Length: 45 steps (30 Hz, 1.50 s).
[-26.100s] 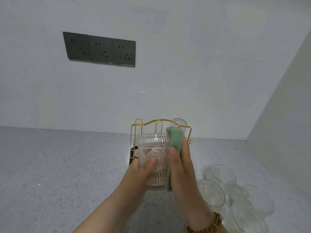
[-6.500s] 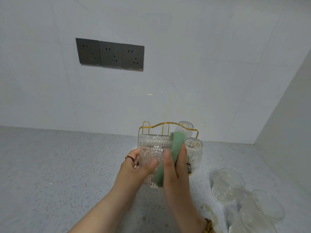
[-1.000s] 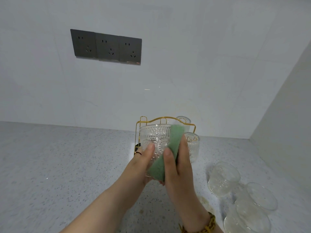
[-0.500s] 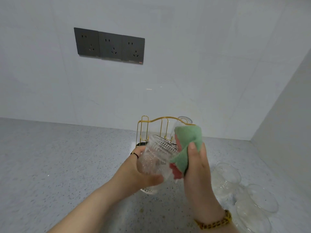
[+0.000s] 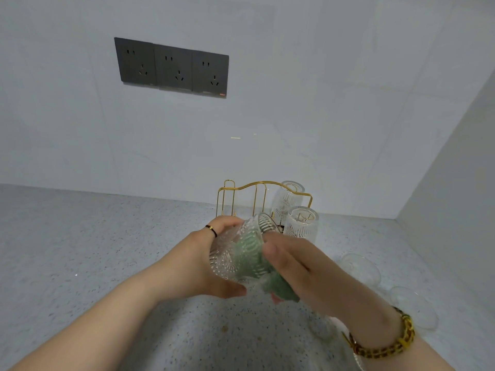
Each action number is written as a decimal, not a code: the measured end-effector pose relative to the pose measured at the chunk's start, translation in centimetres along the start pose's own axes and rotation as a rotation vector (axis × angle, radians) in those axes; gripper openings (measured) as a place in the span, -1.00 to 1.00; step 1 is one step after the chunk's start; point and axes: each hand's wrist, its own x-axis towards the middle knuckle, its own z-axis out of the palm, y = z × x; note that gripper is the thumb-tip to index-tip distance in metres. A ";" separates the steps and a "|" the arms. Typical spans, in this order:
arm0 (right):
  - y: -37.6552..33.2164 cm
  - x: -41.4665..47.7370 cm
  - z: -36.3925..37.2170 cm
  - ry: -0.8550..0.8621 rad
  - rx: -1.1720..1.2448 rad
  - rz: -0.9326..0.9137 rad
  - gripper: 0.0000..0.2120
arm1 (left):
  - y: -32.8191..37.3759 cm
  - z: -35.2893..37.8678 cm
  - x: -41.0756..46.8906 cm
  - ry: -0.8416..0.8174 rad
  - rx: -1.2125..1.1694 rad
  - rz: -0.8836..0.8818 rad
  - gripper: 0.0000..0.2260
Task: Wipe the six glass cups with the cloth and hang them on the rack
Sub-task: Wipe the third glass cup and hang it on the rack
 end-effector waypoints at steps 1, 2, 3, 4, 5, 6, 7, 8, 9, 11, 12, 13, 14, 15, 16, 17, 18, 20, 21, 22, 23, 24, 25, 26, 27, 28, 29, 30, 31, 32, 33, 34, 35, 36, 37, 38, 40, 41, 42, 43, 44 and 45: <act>-0.3 0.0 -0.2 -0.105 -0.004 0.039 -0.32 | 0.2 -0.1 0.0 -0.017 0.005 0.011 -0.32; -0.8 0.0 -0.5 -0.200 -0.019 0.086 -0.33 | 0.3 -0.1 0.0 -0.037 0.007 0.023 -0.32; -1.3 0.1 -0.8 -0.263 -0.049 0.113 -0.45 | 0.4 -0.2 0.0 -0.055 0.003 0.032 -0.31; -1.8 0.2 -1.1 -0.279 -0.084 0.121 -0.62 | 0.5 -0.2 0.0 -0.064 -0.001 0.038 -0.31; -2.3 0.2 -1.6 -0.259 -0.121 0.120 -0.76 | 0.5 -0.3 0.0 -0.067 -0.007 0.044 -0.31; -2.6 0.1 -2.2 -0.206 -0.175 0.102 -0.80 | 0.5 -0.4 0.0 -0.066 -0.015 0.048 -0.31; -2.7 -0.1 -2.8 -0.151 -0.247 0.069 -0.73 | 0.5 -0.5 -0.1 -0.065 -0.019 0.048 -0.31; -3.0 -0.3 -3.4 -0.122 -0.296 0.055 -0.67 | 0.4 -0.7 -0.1 -0.059 -0.015 0.048 -0.31; -3.4 -0.6 -3.8 -0.130 -0.323 0.064 -0.67 | 0.3 -0.8 -0.1 -0.049 -0.014 0.047 -0.32; -3.5 -0.9 -3.7 -0.211 -0.402 0.076 -0.65 | 0.1 -1.0 0.0 -0.029 -0.026 0.041 -0.31; -3.3 -0.9 -3.3 -0.243 -0.462 0.059 -0.60 | 0.0 -1.0 0.1 -0.029 -0.033 0.033 -0.30; -3.0 -0.8 -2.9 -0.264 -0.510 0.028 -0.56 | 0.0 -1.0 0.1 -0.039 -0.037 0.025 -0.31; -2.7 -0.7 -2.5 -0.273 -0.521 -0.006 -0.54 | 0.1 -0.8 0.1 -0.054 -0.038 0.023 -0.32; -2.5 -0.7 -2.1 -0.275 -0.498 -0.012 -0.53 | 0.1 -0.7 0.2 -0.072 -0.035 0.023 -0.32; -2.4 -0.4 -1.8 -0.284 -0.461 0.038 -0.54 | 0.3 -0.5 0.2 -0.090 -0.024 0.026 -0.32; -2.5 -0.3 -1.6 -0.287 -0.420 0.099 -0.56 | 0.4 -0.4 0.3 -0.107 -0.012 0.032 -0.32; -2.4 0.2 -1.3 -0.297 -0.380 0.136 -0.60 | 0.4 -0.3 0.3 -0.118 0.002 0.040 -0.32; -1.8 1.0 -0.8 -0.341 -0.321 0.110 -0.74 | 0.6 -0.1 0.4 -0.120 0.020 0.056 -0.33; -1.4 1.4 -0.5 -0.355 -0.279 0.084 -0.80 | 0.7 -0.2 0.5 -0.111 0.017 0.062 -0.35; -1.0 1.9 -0.3 -0.335 -0.210 0.087 -0.83 | 0.8 -0.3 0.6 -0.091 -0.012 0.062 -0.36; -0.6 2.1 -0.3 -0.271 -0.088 0.140 -0.83 | 0.7 -0.5 0.7 -0.062 -0.064 0.057 -0.36; -0.3 2.2 -0.4 -0.200 0.086 0.193 -0.85 | 0.6 -0.8 0.8 -0.028 -0.109 0.058 -0.35; 0.0 2.2 -0.3 -0.134 0.248 0.226 -0.87 | 0.3 -1.0 0.9 0.004 -0.136 0.065 -0.34; 0.6 2.3 -0.1 -0.077 0.385 0.242 -0.90 | 0.1 -1.2 0.9 0.025 -0.156 0.066 -0.33; 1.2 2.3 -0.1 -0.021 0.511 0.255 -0.88 | -0.3 -1.3 0.8 0.032 -0.190 0.057 -0.32; 1.8 2.5 0.0 0.022 0.648 0.275 -0.82 | -0.5 -1.2 0.7 0.029 -0.230 0.046 -0.31; 1.8 2.5 0.1 0.043 0.753 0.268 -0.79 | -0.8 -1.0 0.6 0.032 -0.277 0.047 -0.30; 2.0 2.6 0.3 0.043 0.793 0.253 -0.78 | -1.0 -0.8 0.5 0.054 -0.313 0.056 -0.29; 2.1 2.6 0.5 0.036 0.773 0.241 -0.74 | -1.3 -0.6 0.5 0.081 -0.331 0.060 -0.31; 2.0 2.4 0.5 0.026 0.700 0.224 -0.67 | -1.2 -0.4 0.6 0.108 -0.340 0.056 -0.35; 1.8 2.3 0.5 0.006 0.594 0.211 -0.62 | -1.1 -0.3 0.7 0.122 -0.364 0.048 -0.42; 1.5 2.1 0.4 -0.027 0.496 0.197 -0.61 | -1.2 -0.3 0.9 0.115 -0.423 0.044 -0.48; 1.3 2.0 0.3 -0.060 0.428 0.173 -0.59 | -1.4 -0.3 1.1 0.089 -0.509 0.032 -0.52; 1.1 2.0 0.2 -0.115 0.389 0.138 -0.55 | -1.5 -0.5 1.3 0.058 -0.597 -0.005 -0.50; 0.7 1.8 0.1 -0.169 0.349 0.101 -0.49 | -1.3 -0.6 1.3 0.009 -0.672 -0.057 -0.49; 0.5 1.7 0.0 -0.209 0.284 0.082 -0.45 | -1.1 -0.7 1.4 -0.047 -0.704 -0.119 -0.53; 0.5 1.4 -0.3 -0.267 0.166 0.069 -0.49 | -0.8 -0.6 1.5 -0.160 -0.694 -0.232 -0.68; 0.6 1.5 -0.3 -0.285 0.144 0.051 -0.55 | -0.8 -0.5 1.4 -0.197 -0.702 -0.270 -0.71; 0.6 1.7 -0.2 -0.281 0.155 0.034 -0.62 | -0.7 -0.5 1.3 -0.216 -0.726 -0.288 -0.68; 0.7 1.9 0.0 -0.255 0.211 0.046 -0.67 | -0.9 -0.4 1.2 -0.223 -0.752 -0.278 -0.62; 0.8 2.1 0.1 -0.225 0.309 0.053 -0.69 | -1.1 -0.3 1.0 -0.216 -0.779 -0.250 -0.52; 1.3 2.3 0.3 -0.174 0.436 0.066 -0.67 | -1.3 -0.2 0.8 -0.201 -0.800 -0.211 -0.36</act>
